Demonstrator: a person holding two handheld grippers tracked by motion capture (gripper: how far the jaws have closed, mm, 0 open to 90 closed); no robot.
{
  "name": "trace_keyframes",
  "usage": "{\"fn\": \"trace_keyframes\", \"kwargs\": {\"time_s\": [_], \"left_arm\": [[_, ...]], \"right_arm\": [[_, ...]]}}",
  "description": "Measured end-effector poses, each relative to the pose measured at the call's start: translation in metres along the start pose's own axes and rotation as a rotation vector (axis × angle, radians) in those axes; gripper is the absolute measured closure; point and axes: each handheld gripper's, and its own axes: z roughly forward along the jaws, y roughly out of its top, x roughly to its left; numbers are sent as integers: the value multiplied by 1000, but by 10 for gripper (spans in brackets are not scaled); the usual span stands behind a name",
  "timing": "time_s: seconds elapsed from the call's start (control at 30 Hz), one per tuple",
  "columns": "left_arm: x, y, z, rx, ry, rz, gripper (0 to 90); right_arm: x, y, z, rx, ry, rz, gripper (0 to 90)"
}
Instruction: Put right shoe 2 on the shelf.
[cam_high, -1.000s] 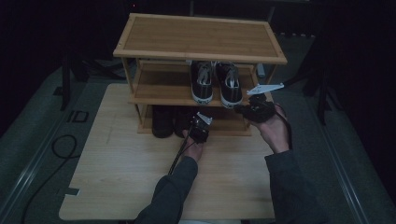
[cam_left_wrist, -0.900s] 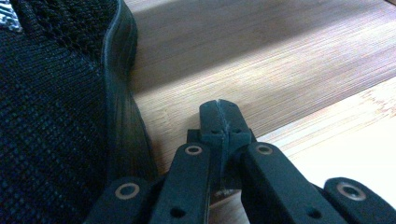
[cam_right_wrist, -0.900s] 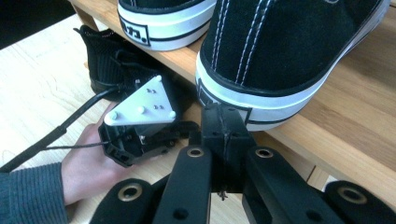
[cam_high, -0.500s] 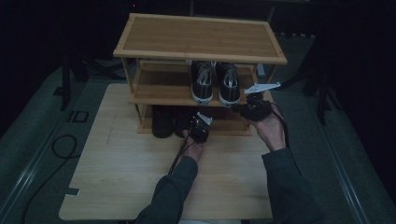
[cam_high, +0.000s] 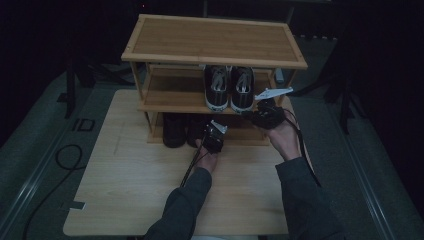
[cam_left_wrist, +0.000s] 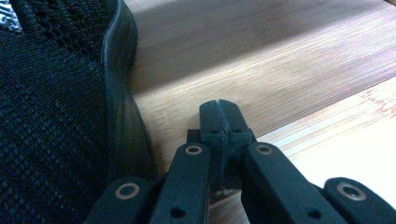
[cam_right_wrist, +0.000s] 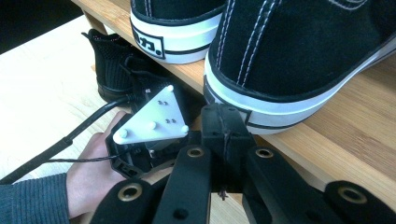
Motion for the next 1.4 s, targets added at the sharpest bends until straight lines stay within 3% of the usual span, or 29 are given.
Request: {"fn": "trace_keyframes", "kwargs": {"time_s": [0.63,1.0,1.2,1.4], "left_arm": [[-1,0,0,-4,8,-6,900],[-1,0,0,-3,2,-2,900],[0,0,0,-1,3,2,900],[0,0,0,2,1,5,900]], "right_arm": [[5,6,7,5,16,-7,900],[5,-1,-4,9,-10,-13,900],[0,-15,-13,37,-35,11,867],[-4,-35,-5,67,-40,37,820]]}}
